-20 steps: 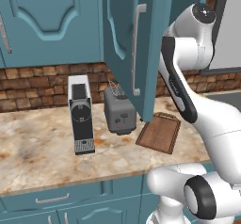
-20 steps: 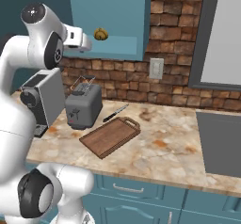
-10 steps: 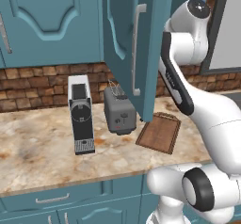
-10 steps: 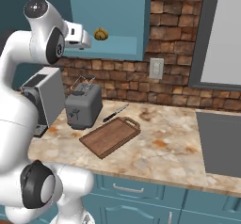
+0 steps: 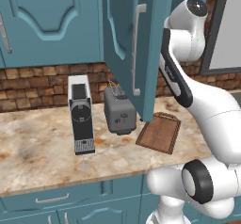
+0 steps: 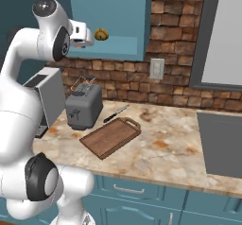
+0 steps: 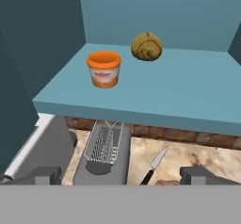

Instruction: Pick the bread, place it on the cutting board, pick the jam, place it on the counter, and close the cabinet.

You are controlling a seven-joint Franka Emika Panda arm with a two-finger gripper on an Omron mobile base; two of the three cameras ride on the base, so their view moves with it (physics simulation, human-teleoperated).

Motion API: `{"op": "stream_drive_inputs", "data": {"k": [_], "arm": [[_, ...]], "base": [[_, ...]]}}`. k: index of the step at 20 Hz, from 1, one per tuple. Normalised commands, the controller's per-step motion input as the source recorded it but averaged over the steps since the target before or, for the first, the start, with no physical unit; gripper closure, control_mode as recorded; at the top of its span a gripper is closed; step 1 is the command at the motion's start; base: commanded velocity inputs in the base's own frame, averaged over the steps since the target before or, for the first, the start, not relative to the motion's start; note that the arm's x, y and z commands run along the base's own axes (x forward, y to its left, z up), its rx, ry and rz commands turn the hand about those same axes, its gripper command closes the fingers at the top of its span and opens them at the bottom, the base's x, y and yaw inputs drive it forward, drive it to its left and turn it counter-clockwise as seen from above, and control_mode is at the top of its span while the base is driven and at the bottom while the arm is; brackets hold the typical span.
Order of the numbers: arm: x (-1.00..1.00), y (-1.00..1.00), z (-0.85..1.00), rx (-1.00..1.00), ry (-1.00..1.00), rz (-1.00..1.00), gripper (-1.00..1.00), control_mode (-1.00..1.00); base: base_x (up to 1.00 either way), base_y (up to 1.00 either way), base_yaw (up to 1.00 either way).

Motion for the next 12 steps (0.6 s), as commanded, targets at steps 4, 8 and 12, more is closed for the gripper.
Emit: {"op": "stream_drive_inputs", "data": {"k": [4, 8, 12], "arm": [[0.19, 0.11, -0.06, 0.00, 0.00, 0.05, -1.00, -1.00], [0.18, 0.15, -0.08, 0.00, 0.00, 0.04, -1.00, -1.00], [0.25, 0.12, -0.08, 0.00, 0.00, 0.04, -1.00, -1.00]], "base": [[0.00, 0.00, 0.00], [0.00, 0.00, 0.00], [0.00, 0.00, 0.00]]}}
